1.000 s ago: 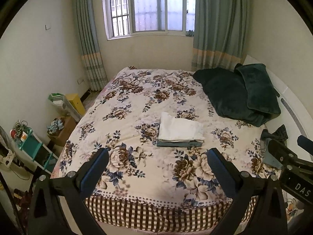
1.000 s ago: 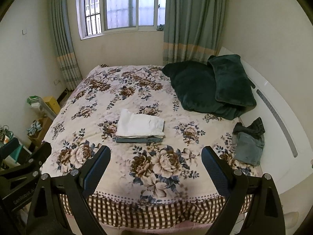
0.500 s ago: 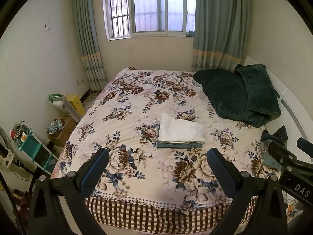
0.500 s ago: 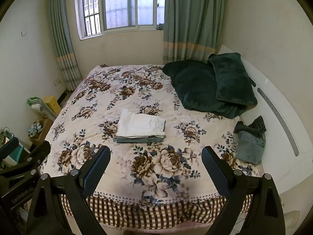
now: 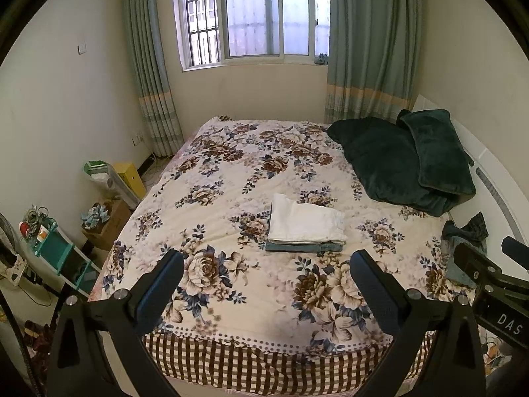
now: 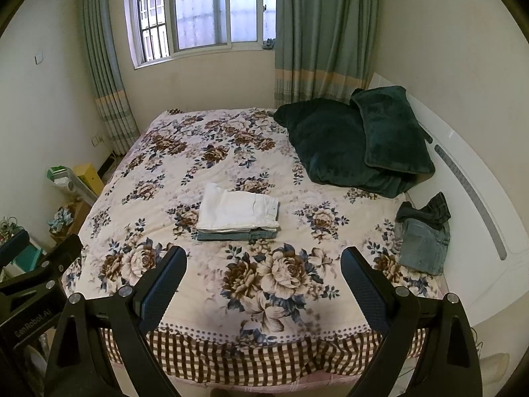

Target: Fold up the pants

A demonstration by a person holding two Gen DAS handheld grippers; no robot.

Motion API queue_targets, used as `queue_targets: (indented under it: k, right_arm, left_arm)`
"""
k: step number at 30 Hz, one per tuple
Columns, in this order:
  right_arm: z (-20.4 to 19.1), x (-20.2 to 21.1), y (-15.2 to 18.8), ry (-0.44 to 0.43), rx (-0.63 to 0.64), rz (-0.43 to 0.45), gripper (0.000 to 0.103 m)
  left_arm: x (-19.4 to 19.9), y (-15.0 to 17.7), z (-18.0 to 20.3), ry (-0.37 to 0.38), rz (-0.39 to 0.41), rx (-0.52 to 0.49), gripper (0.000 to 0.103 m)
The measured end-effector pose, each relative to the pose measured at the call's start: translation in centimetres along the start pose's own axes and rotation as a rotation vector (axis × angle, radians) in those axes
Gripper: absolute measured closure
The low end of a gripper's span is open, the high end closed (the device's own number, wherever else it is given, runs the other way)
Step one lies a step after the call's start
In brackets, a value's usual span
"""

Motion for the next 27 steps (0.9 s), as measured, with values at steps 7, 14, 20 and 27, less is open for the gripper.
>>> queue_targets:
  k: [7, 14, 20, 27]
  right_arm:
    - [-0.2, 0.4, 0.2, 0.004, -0.01, 0.008, 0.003]
    - [-0.3, 0.7, 0.3, 0.005, -0.015, 0.01, 0.002]
    - [-0.2, 0.7, 0.3, 0.005, -0.017, 0.01, 0.002]
    - [0.1, 0.6, 0.2, 0.005, -0.016, 0.011, 0.002]
  left_arm:
    - [0.1, 0.0, 0.0, -0.005, 0.004, 0.005, 0.0]
    - [0.8, -0.2, 0.1, -0.003, 0.008, 0.011, 0.0]
    - [0.9, -0.3, 0.2, -0.007, 0.011, 0.009, 0.0]
    - [1.1, -0.5, 0.4, -0.006, 0.016, 0.004, 0.0]
Point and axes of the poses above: each gripper's, at about its wrist camera, not at the fingertips, and x roughly against the way its jaws point, z to its right, y to its underside, the point moved 4 cm from there along -x, roughly the way its jaws point, and after that the axes turned 4 degrees about x, right-handed, at the moved point
